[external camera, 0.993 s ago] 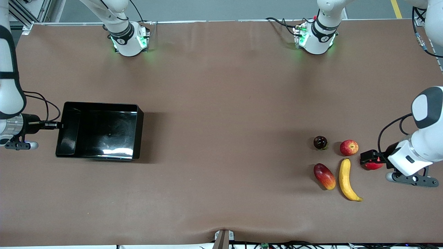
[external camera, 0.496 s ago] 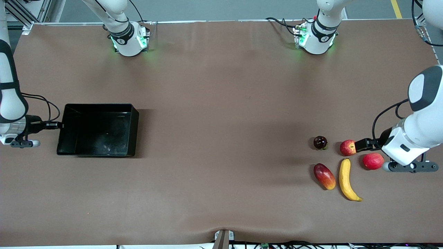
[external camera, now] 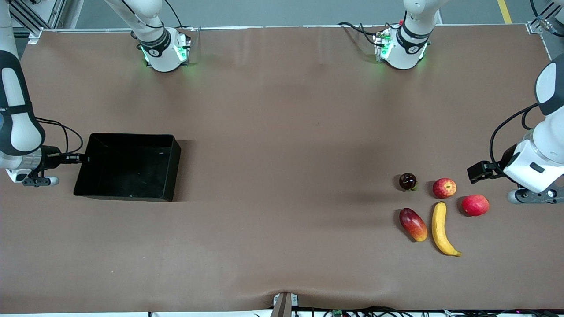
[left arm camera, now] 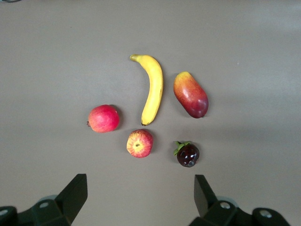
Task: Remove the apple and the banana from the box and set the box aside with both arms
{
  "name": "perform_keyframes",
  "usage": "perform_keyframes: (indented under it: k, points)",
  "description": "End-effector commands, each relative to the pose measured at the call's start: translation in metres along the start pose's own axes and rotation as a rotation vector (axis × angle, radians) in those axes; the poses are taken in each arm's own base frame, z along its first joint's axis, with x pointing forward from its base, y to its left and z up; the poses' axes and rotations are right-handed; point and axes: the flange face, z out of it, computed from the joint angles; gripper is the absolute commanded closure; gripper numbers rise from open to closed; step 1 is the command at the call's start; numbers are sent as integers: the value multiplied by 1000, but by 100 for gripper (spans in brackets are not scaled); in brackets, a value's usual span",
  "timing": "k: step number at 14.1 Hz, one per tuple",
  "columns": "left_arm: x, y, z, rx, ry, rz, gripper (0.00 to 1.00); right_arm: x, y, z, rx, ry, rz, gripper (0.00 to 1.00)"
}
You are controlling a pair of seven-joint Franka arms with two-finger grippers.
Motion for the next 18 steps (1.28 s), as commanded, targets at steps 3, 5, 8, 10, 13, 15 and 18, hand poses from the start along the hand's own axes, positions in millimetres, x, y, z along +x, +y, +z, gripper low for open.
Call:
perform_keyframes:
  k: [3,5,8,10,13,15,18]
  points:
    - [-21,9,-30,68,-4,-1,0,12,-26,-70,-7,-4,-64,0]
    - [-30,11,-43,86,-18,-5,0,21,-31,-116,-80,46,-93,0]
    - [-49,15,-76,100,-5,-16,0,27,-68,-184,-185,46,-149,0]
    - [-61,22,-92,72,-3,-30,0,24,-94,-234,-251,92,-171,0]
    - [-74,28,-112,9,2,-40,0,32,-160,-284,-399,160,-266,0]
    - [-83,31,-123,25,16,-50,0,24,-193,-301,-397,204,-319,0]
    - [-93,31,-122,14,-3,-58,0,31,-280,-294,-539,201,-326,0]
